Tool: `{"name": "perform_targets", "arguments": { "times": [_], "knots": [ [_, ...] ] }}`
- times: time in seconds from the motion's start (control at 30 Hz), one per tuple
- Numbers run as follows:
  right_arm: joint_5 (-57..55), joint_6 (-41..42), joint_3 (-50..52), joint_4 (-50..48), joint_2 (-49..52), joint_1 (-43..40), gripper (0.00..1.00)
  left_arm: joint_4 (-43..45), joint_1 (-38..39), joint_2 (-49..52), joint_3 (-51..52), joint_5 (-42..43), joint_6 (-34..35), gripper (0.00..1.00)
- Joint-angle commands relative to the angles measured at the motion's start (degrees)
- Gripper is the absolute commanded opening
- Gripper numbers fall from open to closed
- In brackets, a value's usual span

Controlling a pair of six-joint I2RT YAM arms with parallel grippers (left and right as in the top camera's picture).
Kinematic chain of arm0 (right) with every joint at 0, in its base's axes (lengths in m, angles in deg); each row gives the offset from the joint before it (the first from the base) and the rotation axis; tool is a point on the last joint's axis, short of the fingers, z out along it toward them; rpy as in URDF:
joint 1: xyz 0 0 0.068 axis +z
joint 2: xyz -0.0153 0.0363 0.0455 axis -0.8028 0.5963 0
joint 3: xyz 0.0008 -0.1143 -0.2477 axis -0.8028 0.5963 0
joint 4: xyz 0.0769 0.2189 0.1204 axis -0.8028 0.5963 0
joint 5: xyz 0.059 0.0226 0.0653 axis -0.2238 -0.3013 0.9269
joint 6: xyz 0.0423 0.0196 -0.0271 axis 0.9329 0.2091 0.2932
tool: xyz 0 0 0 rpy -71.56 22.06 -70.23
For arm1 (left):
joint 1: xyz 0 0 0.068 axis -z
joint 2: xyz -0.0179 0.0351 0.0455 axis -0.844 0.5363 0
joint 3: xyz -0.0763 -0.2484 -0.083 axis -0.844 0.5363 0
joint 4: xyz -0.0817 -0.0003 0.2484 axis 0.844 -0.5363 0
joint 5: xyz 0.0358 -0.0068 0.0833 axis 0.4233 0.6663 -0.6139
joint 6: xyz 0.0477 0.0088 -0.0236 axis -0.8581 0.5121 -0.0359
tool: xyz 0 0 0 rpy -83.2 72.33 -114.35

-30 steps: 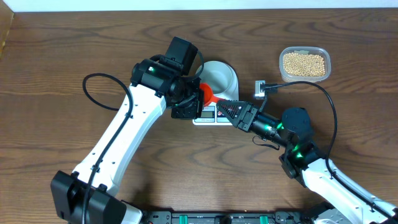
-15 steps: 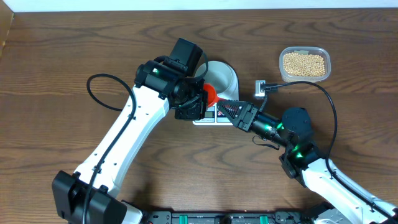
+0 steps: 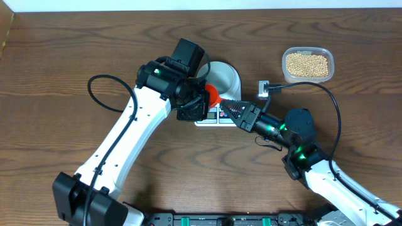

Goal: Scoop item into bowl and weigh 50g on scale
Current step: 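Close the right gripper on the scoop handle beside the left gripper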

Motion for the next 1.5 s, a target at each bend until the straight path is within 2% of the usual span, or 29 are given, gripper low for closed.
{"name": "perform_targets", "arguments": {
  "times": [0.0, 1.07, 1.33, 1.47],
  "knots": [
    [-1.5, 0.3, -0.8, -0.3, 0.2, 0.3, 0.30, -0.4, 0.1, -0.7, -1.1, -0.3, 0.3, 0.08],
    [-2.2, 0.3, -0.8, -0.3, 0.2, 0.3, 0.25, 0.3, 1.3, -0.7, -1.1, -0.3, 0.5, 0.07],
    [-2.2, 0.3, -0.8, -0.1, 0.2, 0.3, 0.20, 0.3, 1.3, -0.7, -1.1, -0.4, 0.5, 0.07],
    [-2.2, 0.3, -0.8, 0.2, 0.2, 0.3, 0.14, 0.3, 1.3, -0.7, -1.1, -0.4, 0.5, 0.08]
  ]
}}
